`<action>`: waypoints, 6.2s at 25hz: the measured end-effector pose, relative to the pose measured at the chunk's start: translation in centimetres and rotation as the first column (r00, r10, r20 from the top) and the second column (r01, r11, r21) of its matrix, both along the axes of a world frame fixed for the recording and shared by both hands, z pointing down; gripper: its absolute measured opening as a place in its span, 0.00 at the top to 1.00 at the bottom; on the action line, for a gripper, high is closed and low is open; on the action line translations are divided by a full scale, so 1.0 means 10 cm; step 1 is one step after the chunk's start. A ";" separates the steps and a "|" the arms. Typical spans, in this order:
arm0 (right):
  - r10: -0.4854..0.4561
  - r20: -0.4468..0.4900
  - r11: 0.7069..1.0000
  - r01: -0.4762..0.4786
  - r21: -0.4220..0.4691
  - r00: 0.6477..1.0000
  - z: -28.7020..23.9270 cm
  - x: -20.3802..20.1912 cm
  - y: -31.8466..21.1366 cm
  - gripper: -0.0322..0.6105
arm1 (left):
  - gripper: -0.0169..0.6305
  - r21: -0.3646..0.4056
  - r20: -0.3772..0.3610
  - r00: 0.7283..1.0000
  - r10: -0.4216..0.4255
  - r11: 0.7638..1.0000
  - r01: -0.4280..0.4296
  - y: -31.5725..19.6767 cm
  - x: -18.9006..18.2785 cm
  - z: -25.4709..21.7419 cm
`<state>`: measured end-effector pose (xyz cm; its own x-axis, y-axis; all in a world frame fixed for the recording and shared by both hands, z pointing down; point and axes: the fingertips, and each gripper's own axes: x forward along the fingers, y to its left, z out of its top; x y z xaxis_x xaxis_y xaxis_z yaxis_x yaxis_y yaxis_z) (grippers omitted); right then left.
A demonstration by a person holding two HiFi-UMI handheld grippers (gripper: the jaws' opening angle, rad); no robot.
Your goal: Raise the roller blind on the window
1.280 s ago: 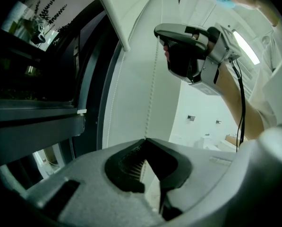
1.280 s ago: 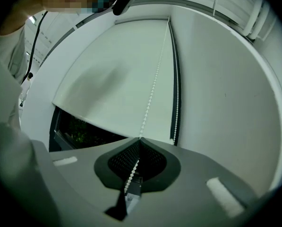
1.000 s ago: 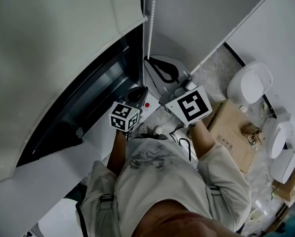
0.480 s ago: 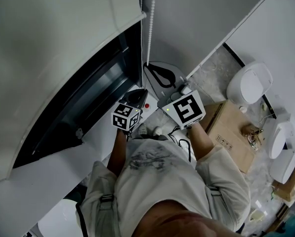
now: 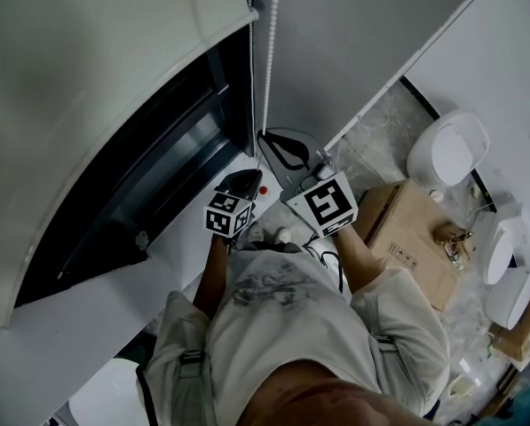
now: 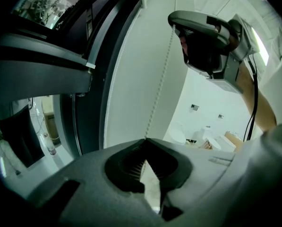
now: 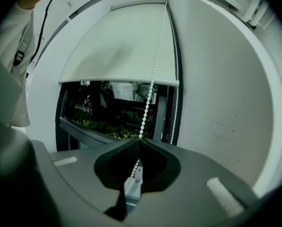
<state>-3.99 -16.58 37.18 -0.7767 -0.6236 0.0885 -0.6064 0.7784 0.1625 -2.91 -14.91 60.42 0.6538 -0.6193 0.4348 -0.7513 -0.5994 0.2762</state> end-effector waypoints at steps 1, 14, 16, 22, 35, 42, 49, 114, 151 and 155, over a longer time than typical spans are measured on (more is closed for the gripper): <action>-0.001 -0.004 1.000 0.001 0.000 1.000 0.02 0.00 0.00 0.94 | 0.96 -0.003 0.002 1.000 0.000 1.000 0.000 0.01 0.00 0.03; -0.012 -0.031 0.999 0.010 -0.048 0.999 0.29 -0.05 0.08 0.94 | 0.96 -0.026 0.034 0.999 0.021 0.999 -0.021 0.10 0.03 0.28; -0.014 -0.031 0.999 0.012 -0.043 0.999 0.29 -0.05 0.08 0.94 | 0.96 -0.014 0.019 0.999 0.030 0.999 -0.030 0.13 0.04 0.25; -0.026 -0.027 0.999 0.025 -0.039 0.999 0.28 -0.05 0.11 0.94 | 0.95 0.038 -0.020 1.000 0.019 0.999 -0.018 0.19 0.01 -0.05; -0.033 -0.035 0.999 0.032 -0.026 0.999 0.30 -0.02 0.08 0.94 | 0.86 0.276 -0.089 0.996 0.000 0.961 0.025 0.11 -0.21 -1.33; -0.023 -0.032 0.999 0.022 -0.030 0.999 0.30 -0.01 0.06 0.94 | 0.84 0.408 -0.113 0.993 0.023 0.913 0.025 0.01 -0.22 -2.03; -0.025 -0.034 0.999 0.024 -0.028 0.999 0.30 -0.03 0.06 0.94 | 0.83 0.536 -0.114 0.991 0.072 0.844 0.000 -0.09 -0.09 -2.72; -0.044 -0.174 0.966 -0.002 -0.257 0.984 1.74 0.06 0.17 0.94 | 0.96 0.356 -0.083 0.993 0.089 0.933 -0.054 -0.07 0.16 -1.88; 0.022 0.005 0.998 -0.021 -0.064 1.000 0.39 0.30 0.12 0.88 | 0.96 0.311 -0.063 0.996 0.063 0.949 -0.040 -0.06 0.05 -1.61; -0.024 0.054 0.998 0.020 0.062 0.998 -0.14 0.21 0.14 0.87 | 0.96 0.311 -0.066 0.996 0.060 0.950 -0.037 -0.06 0.05 -1.61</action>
